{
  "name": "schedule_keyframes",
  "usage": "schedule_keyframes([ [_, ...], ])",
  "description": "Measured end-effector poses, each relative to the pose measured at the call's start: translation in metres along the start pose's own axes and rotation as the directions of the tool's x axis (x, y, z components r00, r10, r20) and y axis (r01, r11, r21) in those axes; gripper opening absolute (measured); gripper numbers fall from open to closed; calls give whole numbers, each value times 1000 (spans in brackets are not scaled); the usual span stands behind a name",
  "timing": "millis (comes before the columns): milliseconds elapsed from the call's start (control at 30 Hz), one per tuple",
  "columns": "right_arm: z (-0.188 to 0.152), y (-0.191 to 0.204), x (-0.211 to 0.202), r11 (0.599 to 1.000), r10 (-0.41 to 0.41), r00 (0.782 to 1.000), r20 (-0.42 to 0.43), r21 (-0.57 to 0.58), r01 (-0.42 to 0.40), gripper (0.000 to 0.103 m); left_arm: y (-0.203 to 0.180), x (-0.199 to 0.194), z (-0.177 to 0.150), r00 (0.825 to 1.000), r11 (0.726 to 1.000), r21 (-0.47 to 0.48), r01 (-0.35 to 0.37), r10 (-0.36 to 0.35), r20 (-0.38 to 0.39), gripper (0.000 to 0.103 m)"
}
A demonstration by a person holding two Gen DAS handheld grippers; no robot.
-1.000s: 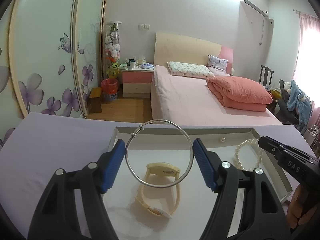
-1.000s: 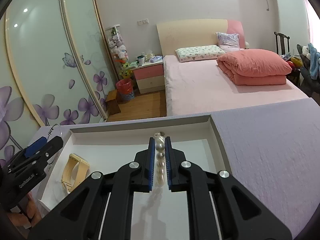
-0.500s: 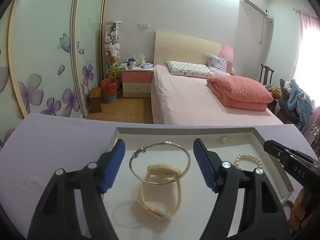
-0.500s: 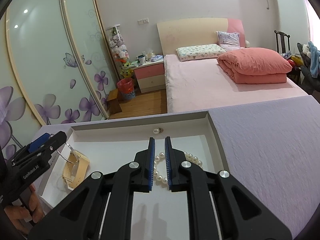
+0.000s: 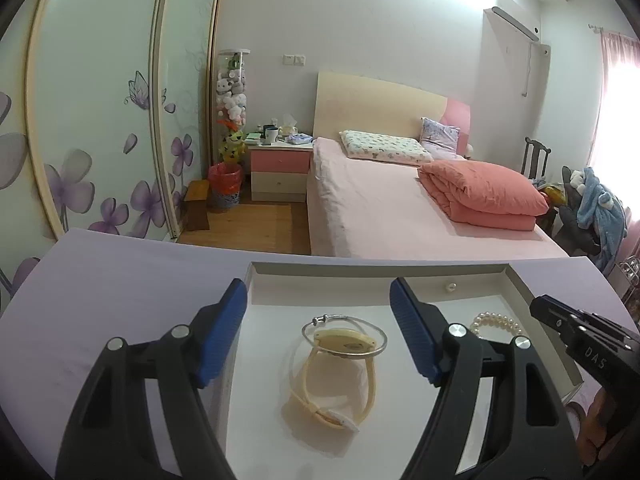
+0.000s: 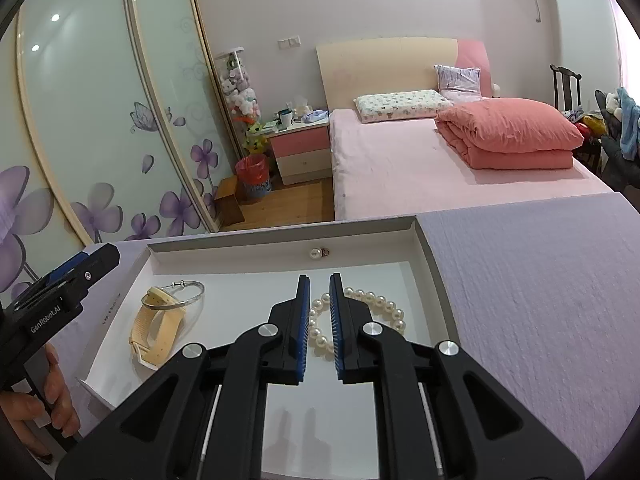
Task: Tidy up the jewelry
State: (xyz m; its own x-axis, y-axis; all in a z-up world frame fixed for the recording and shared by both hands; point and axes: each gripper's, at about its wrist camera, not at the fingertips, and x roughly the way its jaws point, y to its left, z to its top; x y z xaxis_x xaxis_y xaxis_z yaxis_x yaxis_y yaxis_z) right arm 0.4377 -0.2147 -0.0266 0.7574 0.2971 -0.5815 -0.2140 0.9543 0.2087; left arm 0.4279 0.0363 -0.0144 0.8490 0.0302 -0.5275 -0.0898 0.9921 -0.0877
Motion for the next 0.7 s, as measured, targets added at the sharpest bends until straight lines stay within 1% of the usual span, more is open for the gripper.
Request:
schedule_keyframes([
  [233, -3, 5, -7, 1000, -3, 1000, 8, -15, 3, 11, 1, -5, -1, 1000, 1000, 2, -8, 8, 3, 72],
  [400, -8, 1, -22, 1000, -2, 1000, 12, -20, 2, 11, 8, -20, -6, 1000, 1000, 1, -17, 17, 12, 72],
  [533, -19, -3, -41, 1000, 0, 1000, 8, -26, 0, 11, 18, -41, -16, 1000, 1000, -13, -15, 15, 11, 72],
  [700, -44, -14, -74, 999, -16, 1000, -6, -37, 16, 11, 32, -74, -38, 1000, 1000, -29, -6, 6, -5, 72],
])
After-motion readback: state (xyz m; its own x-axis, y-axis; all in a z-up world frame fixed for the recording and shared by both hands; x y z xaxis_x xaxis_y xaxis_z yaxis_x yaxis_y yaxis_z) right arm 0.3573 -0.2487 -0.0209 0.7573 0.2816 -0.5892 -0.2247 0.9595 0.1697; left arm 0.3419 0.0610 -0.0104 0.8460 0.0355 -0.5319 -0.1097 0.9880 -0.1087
